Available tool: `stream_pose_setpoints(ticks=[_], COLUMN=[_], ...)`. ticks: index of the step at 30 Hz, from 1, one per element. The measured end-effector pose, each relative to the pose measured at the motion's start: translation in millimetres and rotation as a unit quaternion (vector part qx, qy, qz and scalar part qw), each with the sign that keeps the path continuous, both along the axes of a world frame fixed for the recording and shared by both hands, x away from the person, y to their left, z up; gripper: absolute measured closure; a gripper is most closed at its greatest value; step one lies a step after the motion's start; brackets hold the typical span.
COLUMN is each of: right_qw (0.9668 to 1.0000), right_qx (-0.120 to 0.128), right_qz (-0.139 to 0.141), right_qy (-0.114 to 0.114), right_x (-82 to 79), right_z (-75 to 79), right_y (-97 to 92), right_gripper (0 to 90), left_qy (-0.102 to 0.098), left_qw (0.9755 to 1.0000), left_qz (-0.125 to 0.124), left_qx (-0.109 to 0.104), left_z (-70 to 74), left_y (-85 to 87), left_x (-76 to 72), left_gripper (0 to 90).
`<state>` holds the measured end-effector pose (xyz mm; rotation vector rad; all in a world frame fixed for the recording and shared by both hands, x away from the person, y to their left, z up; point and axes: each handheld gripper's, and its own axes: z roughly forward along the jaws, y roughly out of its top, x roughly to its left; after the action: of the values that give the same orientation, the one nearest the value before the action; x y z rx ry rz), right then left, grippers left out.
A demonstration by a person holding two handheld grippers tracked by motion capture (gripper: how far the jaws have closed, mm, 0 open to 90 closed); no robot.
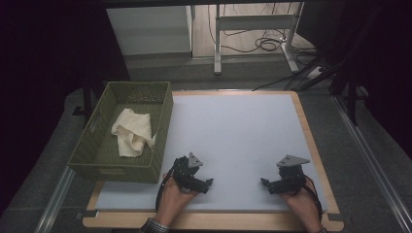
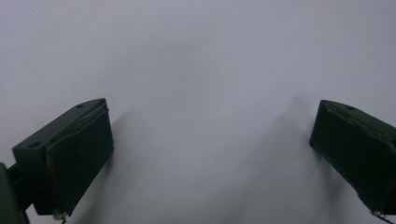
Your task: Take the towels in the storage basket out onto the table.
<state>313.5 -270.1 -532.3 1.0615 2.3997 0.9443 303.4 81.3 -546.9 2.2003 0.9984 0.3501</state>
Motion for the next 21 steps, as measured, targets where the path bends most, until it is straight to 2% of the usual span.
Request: stream_pose_setpoints(ticks=[6,11,21], right_qw=[1.0000,1.0000,1.0000], right_qx=[0.001,0.001,0.001], right_qz=[0.001,0.001,0.001], right_qy=[-0.001,0.000,0.000], right_x=[0.1,0.2,0.3], right_z=[-0.3,-0.4,-0.4], right_y=[-0.3,-0.4,-0.3], right_gripper=[2.4,2.4,2.4], left_qy=[0.001,-0.006,0.002], left_qw=[1.0000,1.0000,1.0000], left_qz=[0.002,0.004,0.005], left_qx=[-0.004,-0.002,-0.006], left_z=[-0.3,-0.7,-0.7], left_y=[0.1,-0.9,-0.3], left_x=[0.0,-0.8,0.4], left_gripper=[0.0,0.0,0.0])
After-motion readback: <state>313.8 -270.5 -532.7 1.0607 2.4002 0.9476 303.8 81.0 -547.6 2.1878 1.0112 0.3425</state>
